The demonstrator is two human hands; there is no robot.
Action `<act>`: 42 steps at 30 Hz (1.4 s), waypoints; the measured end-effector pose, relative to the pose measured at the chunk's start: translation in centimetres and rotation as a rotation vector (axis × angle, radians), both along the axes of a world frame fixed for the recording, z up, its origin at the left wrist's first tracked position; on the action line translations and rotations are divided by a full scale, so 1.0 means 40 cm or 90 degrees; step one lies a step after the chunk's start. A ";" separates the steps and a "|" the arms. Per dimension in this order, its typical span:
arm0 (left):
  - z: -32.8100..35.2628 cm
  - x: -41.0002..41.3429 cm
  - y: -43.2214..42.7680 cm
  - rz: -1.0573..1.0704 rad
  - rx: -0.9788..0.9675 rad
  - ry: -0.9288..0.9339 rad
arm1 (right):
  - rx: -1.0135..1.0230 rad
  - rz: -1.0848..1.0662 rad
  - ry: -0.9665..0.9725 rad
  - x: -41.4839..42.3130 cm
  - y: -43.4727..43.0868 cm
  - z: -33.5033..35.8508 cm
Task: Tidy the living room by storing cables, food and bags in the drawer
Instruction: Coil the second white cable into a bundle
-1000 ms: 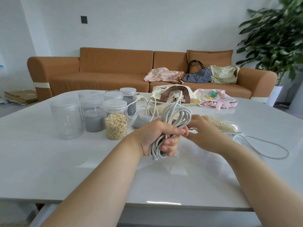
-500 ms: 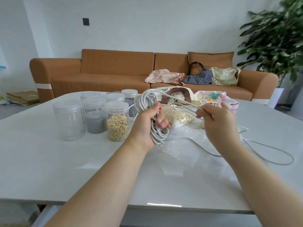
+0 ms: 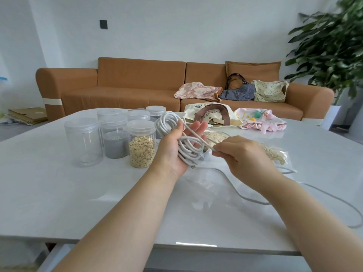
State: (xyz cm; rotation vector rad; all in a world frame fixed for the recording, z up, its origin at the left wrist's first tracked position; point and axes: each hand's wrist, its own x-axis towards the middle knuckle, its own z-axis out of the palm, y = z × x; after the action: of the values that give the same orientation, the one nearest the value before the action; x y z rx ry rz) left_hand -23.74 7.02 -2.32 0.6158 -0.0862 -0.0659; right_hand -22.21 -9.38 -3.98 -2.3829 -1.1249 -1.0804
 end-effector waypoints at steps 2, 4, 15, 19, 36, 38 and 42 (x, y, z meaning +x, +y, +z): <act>-0.001 -0.002 0.000 0.007 -0.025 0.011 | -0.038 -0.032 0.005 0.003 0.000 -0.002; -0.004 -0.001 0.001 -0.004 -0.040 -0.006 | -0.080 -0.081 -0.001 0.010 -0.004 -0.013; -0.011 0.031 0.035 0.065 -0.015 -0.012 | 0.091 -0.457 0.024 0.055 -0.097 0.001; -0.024 0.042 0.030 0.170 0.205 0.017 | 0.179 -0.421 0.018 0.047 -0.096 0.014; -0.025 0.046 0.022 0.223 0.290 -0.014 | 0.083 -0.031 0.374 -0.079 -0.030 0.129; -0.026 0.043 0.024 0.185 0.274 -0.019 | 0.108 -0.020 0.327 -0.076 -0.021 0.125; -0.029 0.030 0.012 0.028 0.311 -0.028 | 0.231 0.039 0.228 -0.070 -0.011 0.119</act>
State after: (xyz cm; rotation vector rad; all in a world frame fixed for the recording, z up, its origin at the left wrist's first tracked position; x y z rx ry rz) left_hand -22.55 7.50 -3.49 1.1066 -0.0995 -0.0302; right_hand -24.99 -9.83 0.78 -2.1253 -0.7951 -0.7240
